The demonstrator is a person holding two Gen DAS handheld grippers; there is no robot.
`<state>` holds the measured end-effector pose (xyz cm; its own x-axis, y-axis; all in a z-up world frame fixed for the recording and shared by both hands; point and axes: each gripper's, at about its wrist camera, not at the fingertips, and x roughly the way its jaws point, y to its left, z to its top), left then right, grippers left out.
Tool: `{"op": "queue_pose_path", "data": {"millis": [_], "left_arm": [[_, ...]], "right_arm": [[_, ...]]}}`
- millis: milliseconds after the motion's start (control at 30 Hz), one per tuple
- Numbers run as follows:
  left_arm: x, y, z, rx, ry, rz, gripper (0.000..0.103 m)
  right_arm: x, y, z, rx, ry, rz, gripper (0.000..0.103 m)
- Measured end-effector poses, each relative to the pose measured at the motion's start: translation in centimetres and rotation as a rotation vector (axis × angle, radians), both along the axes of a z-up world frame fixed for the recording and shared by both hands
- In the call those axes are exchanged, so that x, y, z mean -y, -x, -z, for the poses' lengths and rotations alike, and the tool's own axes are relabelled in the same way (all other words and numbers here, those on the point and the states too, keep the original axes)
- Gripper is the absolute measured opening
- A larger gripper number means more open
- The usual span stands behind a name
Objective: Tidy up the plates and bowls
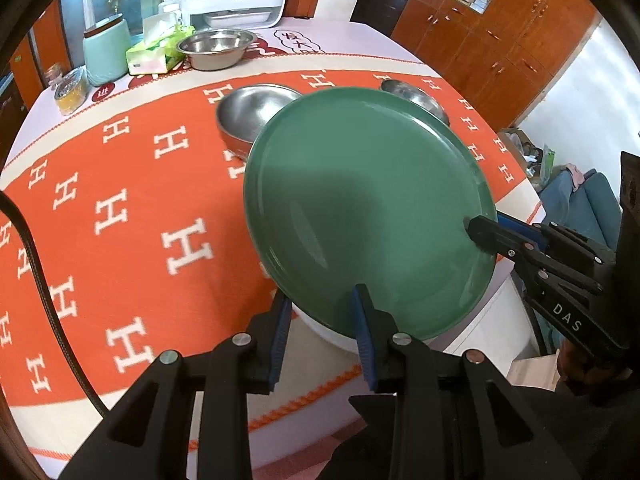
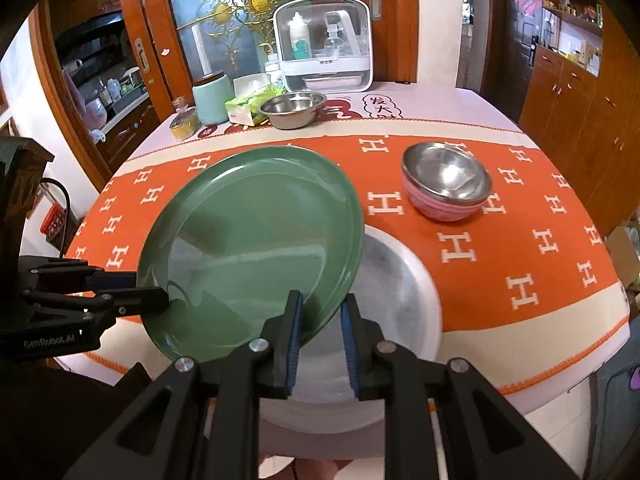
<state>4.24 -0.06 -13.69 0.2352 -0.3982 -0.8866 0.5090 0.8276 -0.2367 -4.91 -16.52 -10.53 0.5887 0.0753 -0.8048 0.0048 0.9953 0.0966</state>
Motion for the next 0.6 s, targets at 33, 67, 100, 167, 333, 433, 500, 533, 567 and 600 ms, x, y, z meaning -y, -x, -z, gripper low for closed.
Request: {"op": "queue_pose_path", "data": {"millis": [33, 67, 100, 167, 333, 433, 500, 533, 567, 600], "left_arm": [[0.4, 0.2, 0.1, -0.003, -0.001, -0.003, 0.028], [0.8, 0.4, 0.3, -0.008, -0.004, -0.008, 0.028], [1.3, 0.5, 0.5, -0.014, -0.007, -0.016, 0.028], [2.1, 0.8, 0.9, -0.033, -0.014, -0.03, 0.029], [3.8, 1.4, 2.4, -0.08, -0.038, -0.074, 0.029], [4.7, 1.7, 3.3, -0.105, -0.055, -0.091, 0.029], [5.3, 1.8, 3.8, -0.121, -0.067, -0.101, 0.03], [5.5, 1.8, 4.1, -0.13, -0.071, -0.107, 0.03], [5.7, 1.7, 4.4, -0.139, -0.076, -0.113, 0.03], [5.9, 1.7, 4.7, -0.15, -0.084, -0.12, 0.03]], "right_arm": [[0.6, 0.1, 0.1, -0.005, 0.003, -0.01, 0.018], [1.0, 0.1, 0.2, -0.009, 0.007, -0.018, 0.018], [1.4, 0.2, 0.3, -0.013, 0.01, -0.028, 0.018], [2.1, 0.2, 0.6, -0.022, 0.016, -0.045, 0.018], [3.5, 0.3, 1.5, -0.051, 0.045, -0.108, 0.019], [4.3, 0.2, 2.1, -0.071, 0.053, -0.134, 0.019], [4.9, 0.0, 2.7, -0.088, 0.053, -0.149, 0.019], [5.1, -0.1, 2.9, -0.094, 0.05, -0.155, 0.019], [5.3, -0.2, 3.2, -0.101, 0.049, -0.161, 0.019], [5.5, -0.4, 3.5, -0.112, 0.047, -0.171, 0.019]]}}
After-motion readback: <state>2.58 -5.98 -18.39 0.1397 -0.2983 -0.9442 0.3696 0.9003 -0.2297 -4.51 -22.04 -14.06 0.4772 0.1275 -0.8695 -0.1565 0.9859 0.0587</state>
